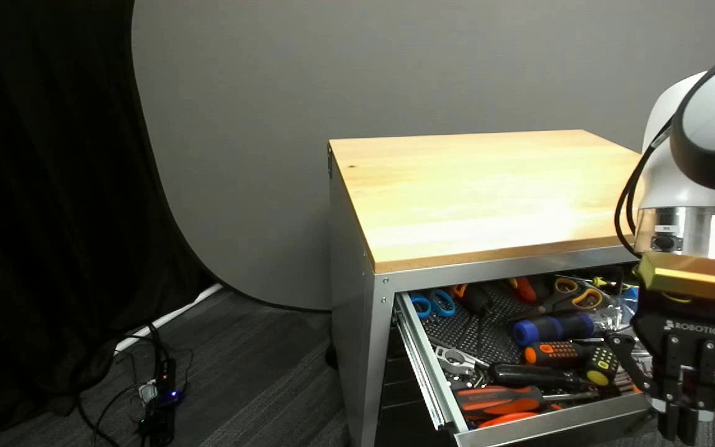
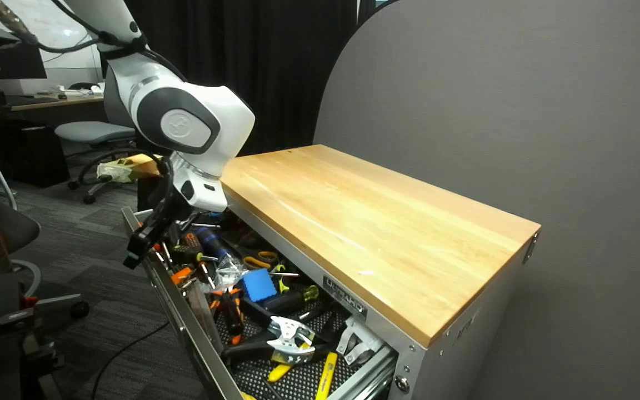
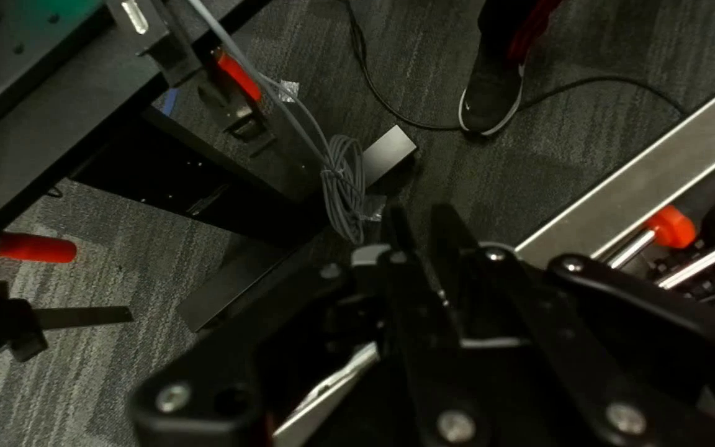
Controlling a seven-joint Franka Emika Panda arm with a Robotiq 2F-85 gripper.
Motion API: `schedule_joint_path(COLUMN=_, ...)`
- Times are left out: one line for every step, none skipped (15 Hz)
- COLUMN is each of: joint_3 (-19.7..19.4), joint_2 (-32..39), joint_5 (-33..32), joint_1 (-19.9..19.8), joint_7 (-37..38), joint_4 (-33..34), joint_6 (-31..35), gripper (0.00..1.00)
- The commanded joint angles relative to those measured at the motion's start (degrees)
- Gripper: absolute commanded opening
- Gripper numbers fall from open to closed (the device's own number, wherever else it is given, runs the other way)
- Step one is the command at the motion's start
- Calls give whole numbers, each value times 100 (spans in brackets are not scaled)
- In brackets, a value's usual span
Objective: Put the screwdriver in the drawer and close it
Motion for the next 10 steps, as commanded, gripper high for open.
schedule_joint_path(joint_3=-70, joint_2=-121, joint_5=37, joint_1=172, joint_7=552, joint_4=-205, joint_6=632, gripper=0)
schedule_joint_path(joint_3=-66, joint_2=-114, joint_5=50, joint_1=198, joint_7=713, joint_4=-251, joint_6=780, gripper=0)
schedule_joint_path(joint_3=-63, joint_2=-138, joint_5=75, joint_1=214, joint_7=886, joint_4=-296, joint_6=952, gripper=2)
schedule_joint_path(joint_3=-47, joint_2=-159, joint_5=112, joint_1=221, joint_7=1042, joint_4=-332, joint_6=1120, gripper=4)
schedule_joint_path(joint_3=-31, joint_2=-186, joint_5=134, joint_1=225, joint_7=1173, joint_4=-361, joint_6=1252, gripper=4)
schedule_joint_path(joint_3=-27, joint_2=-207, joint_5=134, joint_1=254, joint_7=1352, joint_4=-392, joint_6=1479, gripper=5)
schedule_joint_path(joint_3=-27, joint_2=-210, joint_5=95, joint_1=283, joint_7=1515, joint_4=-407, joint_6=1644, gripper=4)
schedule_joint_path(joint_3=-22, joint_2=-192, joint_5=64, joint_1=315, joint_7=1681, joint_4=-396, joint_6=1823, gripper=5)
schedule_joint_path(joint_3=-19, joint_2=-183, joint_5=26, joint_1=346, joint_7=1831, joint_4=-383, joint_6=2001, gripper=4)
schedule_joint_path(joint_3=-17, joint_2=-175, joint_5=-9, joint_1=371, joint_7=1968, joint_4=-367, joint_6=2151, gripper=4)
